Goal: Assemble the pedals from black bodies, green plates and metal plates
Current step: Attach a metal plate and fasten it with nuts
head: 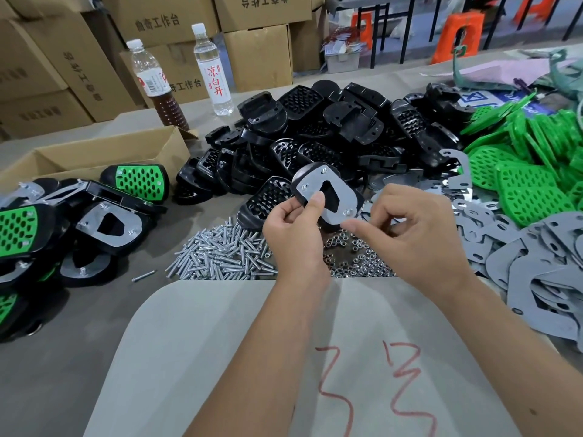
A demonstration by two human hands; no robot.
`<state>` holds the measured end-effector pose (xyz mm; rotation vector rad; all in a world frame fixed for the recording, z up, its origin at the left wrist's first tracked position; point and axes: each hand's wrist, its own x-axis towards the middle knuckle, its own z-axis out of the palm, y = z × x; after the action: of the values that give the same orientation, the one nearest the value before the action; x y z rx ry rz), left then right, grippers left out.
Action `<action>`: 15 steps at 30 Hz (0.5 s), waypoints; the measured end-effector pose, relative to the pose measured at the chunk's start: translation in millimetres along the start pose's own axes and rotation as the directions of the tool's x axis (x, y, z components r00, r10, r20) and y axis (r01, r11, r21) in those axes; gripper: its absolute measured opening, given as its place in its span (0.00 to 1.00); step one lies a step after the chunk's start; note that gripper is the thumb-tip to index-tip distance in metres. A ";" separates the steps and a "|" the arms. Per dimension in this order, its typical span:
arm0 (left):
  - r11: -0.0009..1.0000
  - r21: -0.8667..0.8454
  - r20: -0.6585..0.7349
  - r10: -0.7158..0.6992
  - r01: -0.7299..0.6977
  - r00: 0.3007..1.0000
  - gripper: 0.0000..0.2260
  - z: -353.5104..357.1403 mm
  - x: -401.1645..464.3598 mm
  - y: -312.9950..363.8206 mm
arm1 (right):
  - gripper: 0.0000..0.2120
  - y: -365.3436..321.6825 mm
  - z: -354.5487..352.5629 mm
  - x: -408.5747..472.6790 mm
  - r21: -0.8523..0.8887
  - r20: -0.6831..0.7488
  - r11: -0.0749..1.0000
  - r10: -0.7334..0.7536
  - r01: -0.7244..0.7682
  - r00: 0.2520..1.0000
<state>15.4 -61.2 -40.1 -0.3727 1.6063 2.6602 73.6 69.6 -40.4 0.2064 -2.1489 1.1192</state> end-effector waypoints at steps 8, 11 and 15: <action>1.000 -0.018 -0.026 -0.004 0.003 1.000 0.13 0.7 0.1 -0.7 | 0.21 -8.4 -3.0 -1.5 0.139 0.062 0.985 0.093 -0.101 0.994; 1.000 -0.027 -0.040 -0.009 0.008 0.999 0.13 1.6 0.9 -0.2 | 0.29 -6.8 -9.0 -2.0 0.199 0.003 0.973 0.120 -0.119 0.993; 1.000 0.007 -0.028 -0.010 0.010 1.000 0.15 -0.4 0.6 -2.4 | 0.13 -11.8 -3.7 -2.5 0.184 0.136 0.972 0.125 -0.149 0.983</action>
<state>15.2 -60.5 -42.5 -0.4181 1.6164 2.6535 82.4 64.8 -32.9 0.2223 -2.1889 1.4317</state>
